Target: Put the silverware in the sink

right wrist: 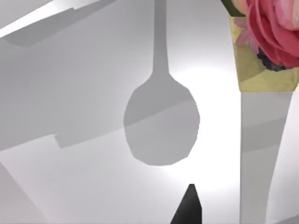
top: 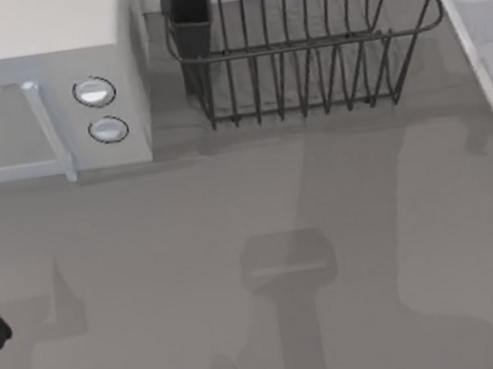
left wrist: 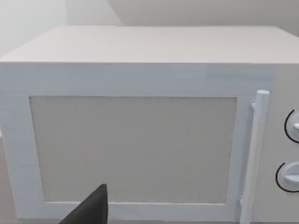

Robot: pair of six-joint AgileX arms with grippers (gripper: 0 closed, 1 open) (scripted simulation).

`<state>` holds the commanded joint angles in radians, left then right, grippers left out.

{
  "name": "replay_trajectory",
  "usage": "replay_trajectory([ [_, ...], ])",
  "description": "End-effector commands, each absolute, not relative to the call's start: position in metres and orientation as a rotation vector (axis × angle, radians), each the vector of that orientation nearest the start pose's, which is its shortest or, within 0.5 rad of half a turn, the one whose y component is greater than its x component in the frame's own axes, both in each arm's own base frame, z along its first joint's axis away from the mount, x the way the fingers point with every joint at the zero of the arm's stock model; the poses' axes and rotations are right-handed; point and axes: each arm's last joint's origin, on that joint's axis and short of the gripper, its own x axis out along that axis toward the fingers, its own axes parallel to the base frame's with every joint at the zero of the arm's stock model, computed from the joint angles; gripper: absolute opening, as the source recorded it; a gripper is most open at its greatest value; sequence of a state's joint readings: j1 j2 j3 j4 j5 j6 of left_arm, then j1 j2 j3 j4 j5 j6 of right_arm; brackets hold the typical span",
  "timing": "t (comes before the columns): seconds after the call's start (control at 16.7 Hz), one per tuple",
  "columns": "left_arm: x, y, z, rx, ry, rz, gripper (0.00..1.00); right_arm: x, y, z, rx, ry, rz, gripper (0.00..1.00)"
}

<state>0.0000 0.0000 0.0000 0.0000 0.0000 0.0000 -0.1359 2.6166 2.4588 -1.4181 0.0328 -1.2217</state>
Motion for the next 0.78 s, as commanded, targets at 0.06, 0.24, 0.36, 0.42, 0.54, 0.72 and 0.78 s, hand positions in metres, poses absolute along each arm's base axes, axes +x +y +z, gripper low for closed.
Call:
replay_trajectory([
  [0.06, 0.1057, -0.0012, 0.1600, 0.000, 0.000, 0.000, 1.00, 0.5015, -0.0624, 0.1542, -0.871, 1.416, 0.845, 0.53],
  [0.24, 0.1057, -0.0012, 0.1600, 0.000, 0.000, 0.000, 1.00, 0.5015, -0.0624, 0.1542, -0.871, 1.416, 0.845, 0.75],
  [0.36, 0.1057, -0.0012, 0.1600, 0.000, 0.000, 0.000, 1.00, 0.5015, -0.0624, 0.1542, -0.871, 1.416, 0.845, 0.90],
  [0.42, 0.1057, -0.0012, 0.1600, 0.000, 0.000, 0.000, 1.00, 0.5015, -0.0624, 0.1542, -0.871, 1.416, 0.845, 0.98],
  [0.54, 0.1057, -0.0012, 0.1600, 0.000, 0.000, 0.000, 1.00, 0.5015, -0.0624, 0.1542, -0.871, 1.416, 0.845, 1.00],
  [0.72, 0.1057, -0.0012, 0.1600, 0.000, 0.000, 0.000, 1.00, 0.5015, -0.0624, 0.1542, -0.871, 1.416, 0.845, 1.00],
  [0.78, 0.1057, -0.0012, 0.1600, 0.000, 0.000, 0.000, 1.00, 0.5015, -0.0624, 0.1542, -0.871, 1.416, 0.845, 1.00],
])
